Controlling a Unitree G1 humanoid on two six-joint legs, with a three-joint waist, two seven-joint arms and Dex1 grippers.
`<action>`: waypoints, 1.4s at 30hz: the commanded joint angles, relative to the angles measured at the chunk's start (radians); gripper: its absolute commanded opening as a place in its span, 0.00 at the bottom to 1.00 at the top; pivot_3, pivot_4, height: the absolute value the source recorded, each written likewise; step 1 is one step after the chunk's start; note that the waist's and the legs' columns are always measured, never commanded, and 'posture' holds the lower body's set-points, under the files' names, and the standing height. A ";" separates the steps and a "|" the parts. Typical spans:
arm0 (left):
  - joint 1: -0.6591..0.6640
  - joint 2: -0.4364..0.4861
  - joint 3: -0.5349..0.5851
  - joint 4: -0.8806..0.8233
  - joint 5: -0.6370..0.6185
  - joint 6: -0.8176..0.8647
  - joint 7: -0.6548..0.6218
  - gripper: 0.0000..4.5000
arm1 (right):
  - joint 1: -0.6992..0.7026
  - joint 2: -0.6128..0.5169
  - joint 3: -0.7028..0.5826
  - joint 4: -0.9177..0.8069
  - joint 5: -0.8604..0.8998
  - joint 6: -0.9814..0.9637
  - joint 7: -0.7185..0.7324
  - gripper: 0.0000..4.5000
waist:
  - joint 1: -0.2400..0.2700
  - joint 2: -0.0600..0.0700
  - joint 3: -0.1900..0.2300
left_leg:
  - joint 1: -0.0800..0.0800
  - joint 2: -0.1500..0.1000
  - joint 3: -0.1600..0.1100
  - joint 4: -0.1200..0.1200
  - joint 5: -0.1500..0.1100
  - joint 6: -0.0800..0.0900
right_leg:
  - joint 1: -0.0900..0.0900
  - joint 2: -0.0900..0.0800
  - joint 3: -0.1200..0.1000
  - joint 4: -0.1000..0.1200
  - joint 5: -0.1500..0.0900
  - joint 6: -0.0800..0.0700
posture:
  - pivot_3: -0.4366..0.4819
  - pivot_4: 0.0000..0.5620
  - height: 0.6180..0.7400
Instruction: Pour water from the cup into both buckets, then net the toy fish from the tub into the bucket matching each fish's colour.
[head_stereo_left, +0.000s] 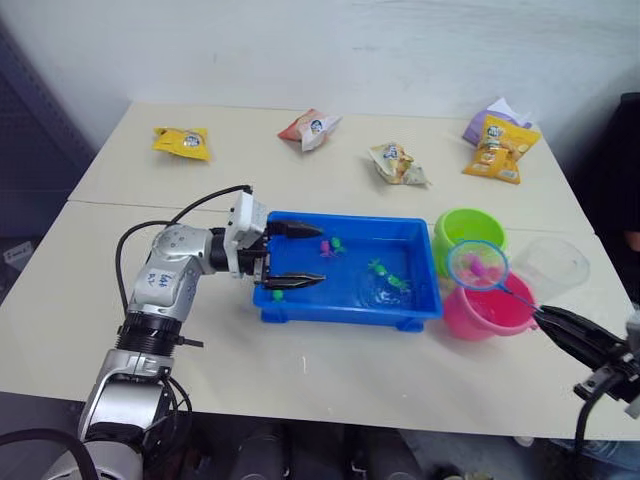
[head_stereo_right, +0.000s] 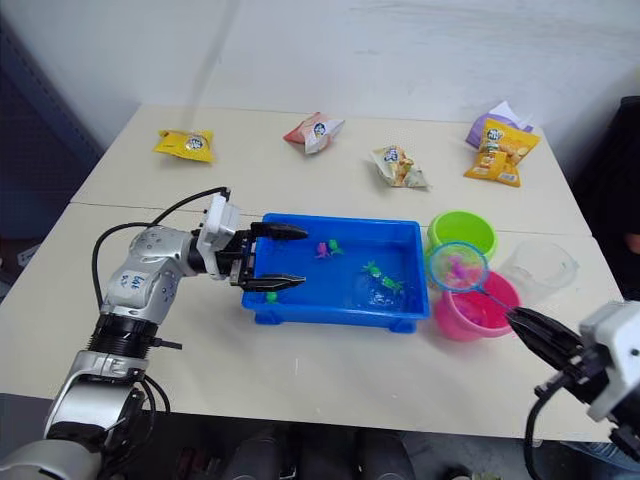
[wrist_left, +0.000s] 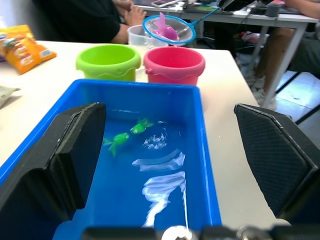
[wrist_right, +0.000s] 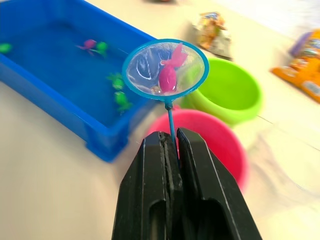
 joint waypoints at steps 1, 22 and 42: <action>-0.015 -0.009 -0.001 -0.009 0.001 -0.002 -0.010 0.98 | 0.049 0.046 -0.018 0.068 -0.107 -0.189 0.009 0.00 | 0.000 0.000 0.000 | 0.000 0.000 0.000 0.000 0.000 0.000 | 0.000 0.000 0.000 0.000 0.000 0.000 | 0.48 0.27 0.98; 0.026 -0.021 0.001 -0.053 -0.008 0.022 0.013 0.98 | -0.030 -0.009 -0.016 0.534 -1.192 -1.430 -0.631 0.00 | 0.001 0.001 0.000 | 0.001 0.000 0.001 0.003 0.002 -0.004 | 0.000 0.000 0.002 0.004 -0.001 -0.001 | 0.48 0.27 0.98; 0.017 -0.030 0.007 -0.025 -0.007 0.012 0.020 0.98 | 0.001 -0.090 0.103 0.545 -1.556 -1.280 -1.056 0.00 | -0.001 0.001 0.000 | 0.002 0.000 0.002 0.004 0.003 -0.006 | 0.000 0.001 0.003 0.006 -0.001 -0.001 | 0.48 0.27 0.98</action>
